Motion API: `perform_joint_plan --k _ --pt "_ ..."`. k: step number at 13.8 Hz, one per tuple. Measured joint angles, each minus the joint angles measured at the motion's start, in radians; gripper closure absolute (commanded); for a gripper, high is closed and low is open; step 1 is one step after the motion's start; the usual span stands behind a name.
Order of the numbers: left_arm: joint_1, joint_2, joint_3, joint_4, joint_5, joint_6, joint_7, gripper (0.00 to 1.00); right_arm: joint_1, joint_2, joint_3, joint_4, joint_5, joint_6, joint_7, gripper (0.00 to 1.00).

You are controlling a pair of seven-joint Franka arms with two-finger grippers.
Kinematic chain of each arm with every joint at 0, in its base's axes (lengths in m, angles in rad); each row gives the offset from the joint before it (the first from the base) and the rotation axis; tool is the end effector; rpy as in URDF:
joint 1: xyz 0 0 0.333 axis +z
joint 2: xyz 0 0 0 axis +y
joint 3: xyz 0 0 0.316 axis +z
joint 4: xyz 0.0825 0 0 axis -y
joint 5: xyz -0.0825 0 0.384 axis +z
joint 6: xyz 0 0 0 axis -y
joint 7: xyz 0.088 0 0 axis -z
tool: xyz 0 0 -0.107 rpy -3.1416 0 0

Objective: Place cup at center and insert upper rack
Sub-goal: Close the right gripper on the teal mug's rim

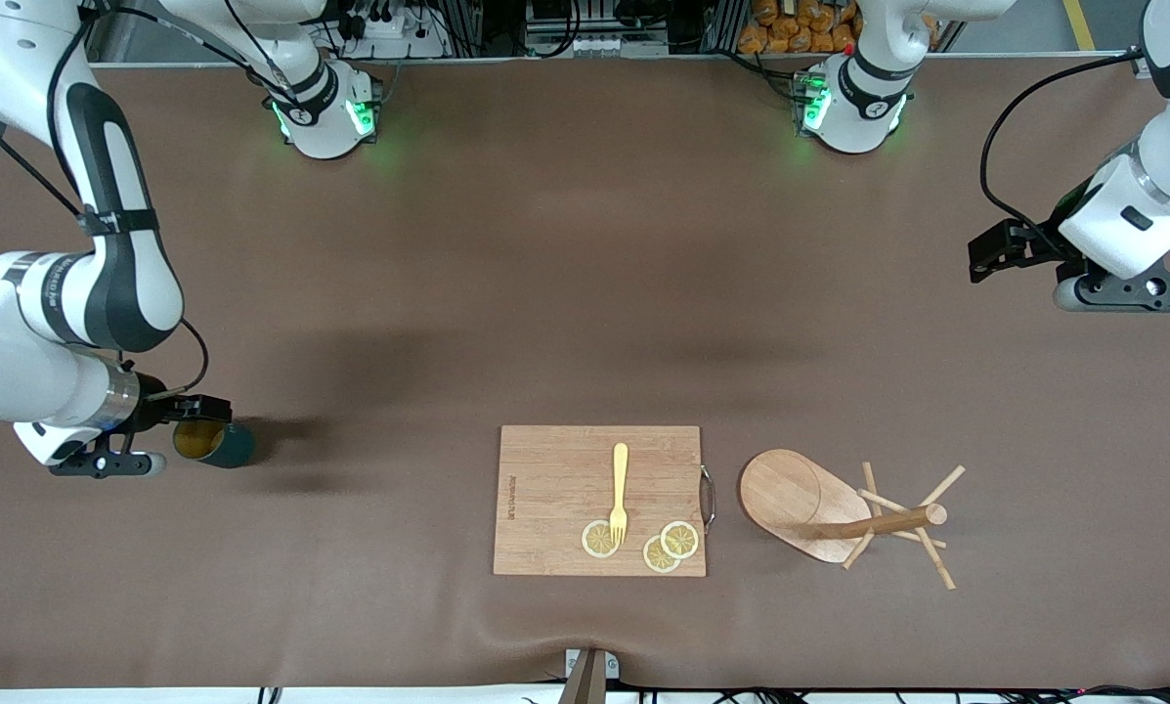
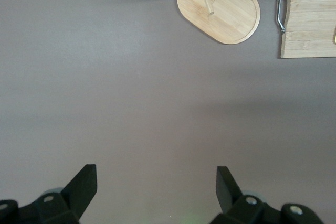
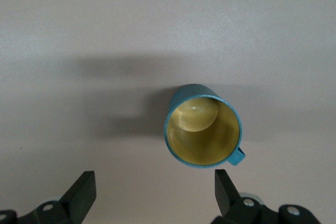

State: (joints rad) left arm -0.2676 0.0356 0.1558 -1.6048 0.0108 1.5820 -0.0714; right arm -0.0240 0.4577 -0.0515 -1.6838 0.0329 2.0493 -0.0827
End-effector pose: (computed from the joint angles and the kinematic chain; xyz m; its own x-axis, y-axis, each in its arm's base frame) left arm 0.5604 -0.0632 0.5898 0.9976 -0.0401 -0.0566 -0.0413 -0.9989 -0.0204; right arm 0.6576 -0.0446 0.3277 0.9959 -0.0044 -0.0907 -0.0056 -0.9999 -0.0125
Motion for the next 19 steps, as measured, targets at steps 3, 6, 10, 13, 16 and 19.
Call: perform_joint_plan --k 3,6,10,13,16,19 --pt "0.0 0.0 -0.001 -0.001 0.0 0.0 0.0 0.0 0.0 0.024 0.0 -0.008 0.001 0.054 0.0 0.0" --pt "0.0 0.001 -0.003 -0.006 0.0 0.0 0.0 0.0 0.0 0.055 0.0 -0.015 0.002 0.091 0.0 0.0" --pt "0.0 0.001 -0.004 -0.011 0.0 0.0 -0.001 0.0 0.0 0.088 0.0 -0.016 0.002 0.129 0.0 0.0" --pt "0.0 0.001 -0.004 -0.015 0.0 0.0 -0.003 0.0 0.0 0.11 0.0 -0.016 0.002 0.157 0.0 0.0" --pt "0.0 0.001 -0.009 -0.016 0.0 0.001 -0.009 0.0 0.0 0.123 0.0 -0.016 0.002 0.159 0.0 0.19" --pt "0.0 0.001 -0.018 -0.017 0.0 0.001 -0.011 0.0 0.0 0.132 0.0 -0.017 0.002 0.158 0.0 0.6"
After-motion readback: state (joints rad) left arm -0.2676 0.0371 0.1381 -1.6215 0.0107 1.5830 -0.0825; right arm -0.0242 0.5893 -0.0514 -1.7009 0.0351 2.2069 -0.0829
